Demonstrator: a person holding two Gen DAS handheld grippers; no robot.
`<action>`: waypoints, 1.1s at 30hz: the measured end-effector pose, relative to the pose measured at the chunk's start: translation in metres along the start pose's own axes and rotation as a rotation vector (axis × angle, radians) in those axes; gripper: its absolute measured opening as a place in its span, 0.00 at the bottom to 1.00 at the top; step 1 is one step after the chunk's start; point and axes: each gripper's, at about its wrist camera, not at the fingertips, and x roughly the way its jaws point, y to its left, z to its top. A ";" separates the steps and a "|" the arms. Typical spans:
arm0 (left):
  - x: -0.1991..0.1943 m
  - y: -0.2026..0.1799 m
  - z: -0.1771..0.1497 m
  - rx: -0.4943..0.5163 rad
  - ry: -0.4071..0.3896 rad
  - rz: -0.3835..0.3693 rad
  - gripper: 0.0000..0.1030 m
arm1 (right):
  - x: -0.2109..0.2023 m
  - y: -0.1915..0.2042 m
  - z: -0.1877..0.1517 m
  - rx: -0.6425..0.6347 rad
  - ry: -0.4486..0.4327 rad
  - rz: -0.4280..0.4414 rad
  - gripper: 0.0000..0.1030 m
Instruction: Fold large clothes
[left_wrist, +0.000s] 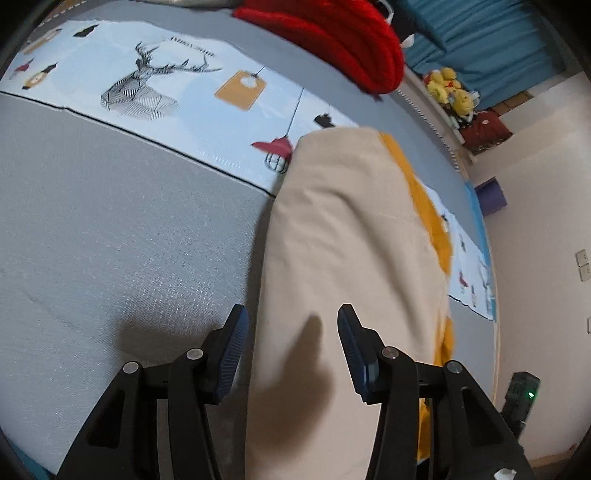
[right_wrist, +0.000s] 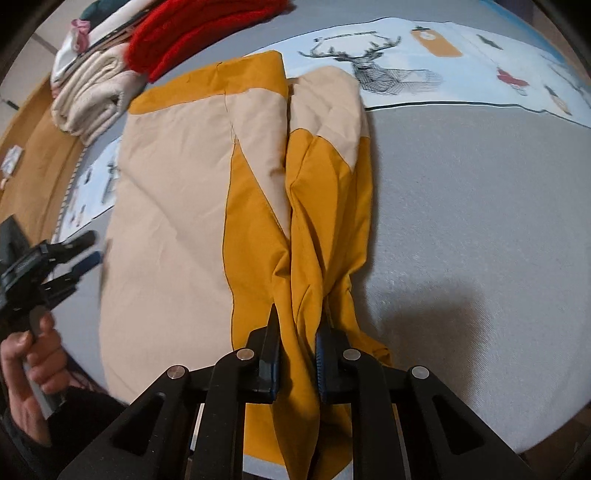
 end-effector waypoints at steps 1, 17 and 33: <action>0.000 -0.003 -0.001 0.011 0.006 -0.016 0.44 | -0.002 -0.001 -0.002 0.005 -0.006 -0.005 0.16; 0.020 -0.069 -0.097 0.516 0.035 0.377 0.56 | -0.017 -0.013 -0.056 -0.023 0.019 -0.246 0.44; -0.114 -0.104 -0.221 0.480 -0.277 0.336 0.91 | -0.169 0.059 -0.181 -0.264 -0.497 -0.287 0.81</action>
